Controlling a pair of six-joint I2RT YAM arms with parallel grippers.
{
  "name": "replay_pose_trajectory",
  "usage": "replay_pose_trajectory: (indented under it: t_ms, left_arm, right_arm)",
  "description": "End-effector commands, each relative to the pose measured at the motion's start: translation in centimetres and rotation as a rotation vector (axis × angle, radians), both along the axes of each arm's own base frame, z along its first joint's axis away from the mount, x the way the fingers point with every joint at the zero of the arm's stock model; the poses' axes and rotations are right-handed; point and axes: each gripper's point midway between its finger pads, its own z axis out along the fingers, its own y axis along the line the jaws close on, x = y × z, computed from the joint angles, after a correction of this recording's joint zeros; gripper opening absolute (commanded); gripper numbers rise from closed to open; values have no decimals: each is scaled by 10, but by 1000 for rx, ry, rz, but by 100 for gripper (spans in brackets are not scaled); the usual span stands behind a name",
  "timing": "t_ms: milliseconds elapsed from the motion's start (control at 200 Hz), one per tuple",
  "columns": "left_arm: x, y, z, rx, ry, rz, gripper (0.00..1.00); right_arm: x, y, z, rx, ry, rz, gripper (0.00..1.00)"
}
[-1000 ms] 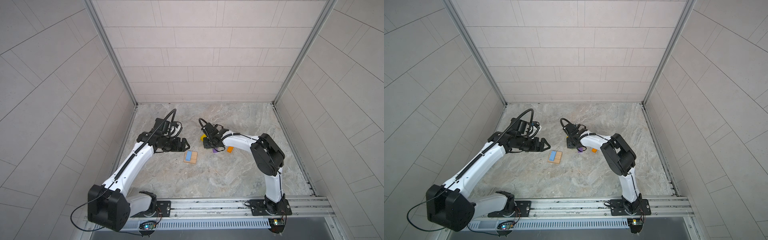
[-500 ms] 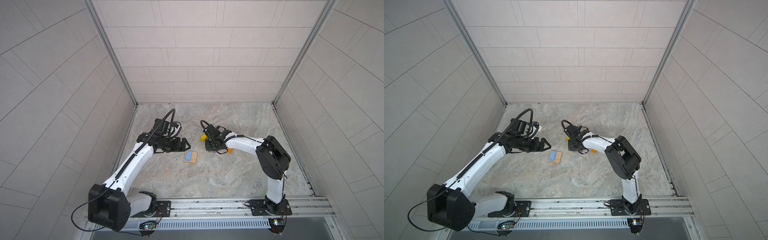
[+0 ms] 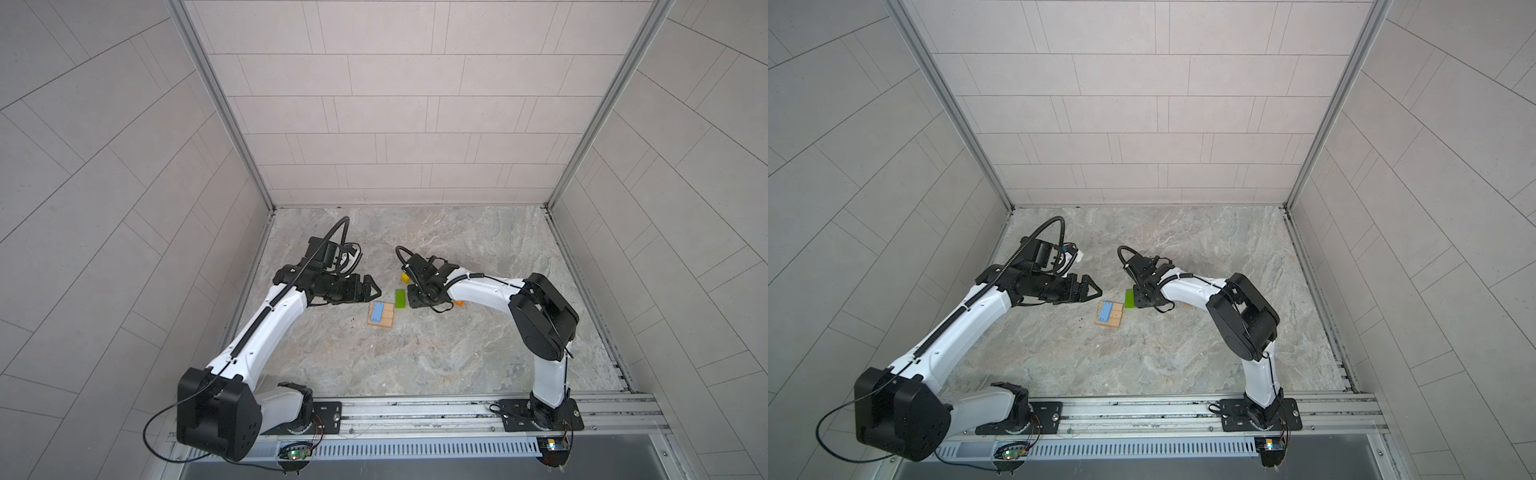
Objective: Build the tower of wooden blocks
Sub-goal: 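Lift the green block and carry it toward the stack with the right gripper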
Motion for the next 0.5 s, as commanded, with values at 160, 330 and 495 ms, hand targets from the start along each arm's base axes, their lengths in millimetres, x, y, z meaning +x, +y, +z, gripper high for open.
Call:
replay_pose_trajectory:
  t_ms: [160,330,495]
  left_arm:
    - [1,0,-4,-10,13,1,89]
    - [1,1,-3,-12,13,2,88]
    - [0,1,-3,-13,9,3,88]
  right_arm:
    - [3,12,13,39,-14,-11,49]
    - [7,30,13,79,-19,-15,56]
    - [12,45,11,86,-21,-12,57]
